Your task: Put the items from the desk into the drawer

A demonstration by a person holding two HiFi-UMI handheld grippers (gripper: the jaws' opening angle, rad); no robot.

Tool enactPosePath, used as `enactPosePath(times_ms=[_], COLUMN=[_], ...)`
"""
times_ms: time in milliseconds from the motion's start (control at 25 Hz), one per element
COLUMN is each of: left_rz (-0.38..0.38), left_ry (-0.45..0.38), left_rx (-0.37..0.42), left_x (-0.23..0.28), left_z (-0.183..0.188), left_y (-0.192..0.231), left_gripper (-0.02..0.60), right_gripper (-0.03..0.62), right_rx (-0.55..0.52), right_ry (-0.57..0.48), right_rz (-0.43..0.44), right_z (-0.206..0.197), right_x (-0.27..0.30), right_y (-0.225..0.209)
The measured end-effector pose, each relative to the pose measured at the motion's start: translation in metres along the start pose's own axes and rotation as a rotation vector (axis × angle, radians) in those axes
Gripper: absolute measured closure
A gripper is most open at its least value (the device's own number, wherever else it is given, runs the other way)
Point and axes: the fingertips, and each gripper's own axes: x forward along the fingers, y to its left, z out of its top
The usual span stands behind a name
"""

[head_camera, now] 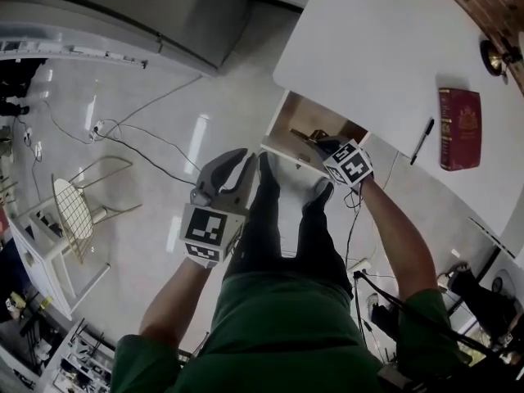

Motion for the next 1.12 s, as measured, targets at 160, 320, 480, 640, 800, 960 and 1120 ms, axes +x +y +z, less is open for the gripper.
enactPosePath(times_ms=[160, 320, 480, 640, 800, 960, 1120], left_rz=[-0.003, 0.009, 0.01, -0.002, -0.002, -0.008, -0.021], left_ry=[0.033, 0.073, 0.102, 0.108, 0.117, 0.129, 0.124], left_rx=[0.0, -0.01, -0.032, -0.047, -0.055, -0.06, -0.065], left_x=[0.003, 0.004, 0.008, 0.01, 0.011, 0.012, 0.016], left_z=[-0.016, -0.037, -0.056, -0.061, -0.065, -0.069, -0.068], left_y=[0.011, 0.024, 0.03, 0.032, 0.036, 0.039, 0.036], left_gripper=[0.534, 0.534, 0.534, 0.534, 0.534, 0.534, 0.534], right_gripper=[0.582, 0.582, 0.582, 0.58, 0.58, 0.58, 0.577], right_rx=[-0.026, -0.014, -0.041, -0.034, 0.022, 0.041, 0.017], right_ry=[0.024, 0.06, 0.112, 0.136, 0.134, 0.158, 0.198], right_rz=[0.037, 0.043, 0.046, 0.067, 0.07, 0.083, 0.079], right_z=[-0.003, -0.007, -0.016, -0.023, -0.027, -0.03, -0.039], right_x=[0.03, 0.056, 0.077, 0.095, 0.105, 0.112, 0.12], right_y=[-0.01, -0.024, -0.031, -0.036, -0.046, -0.047, -0.05])
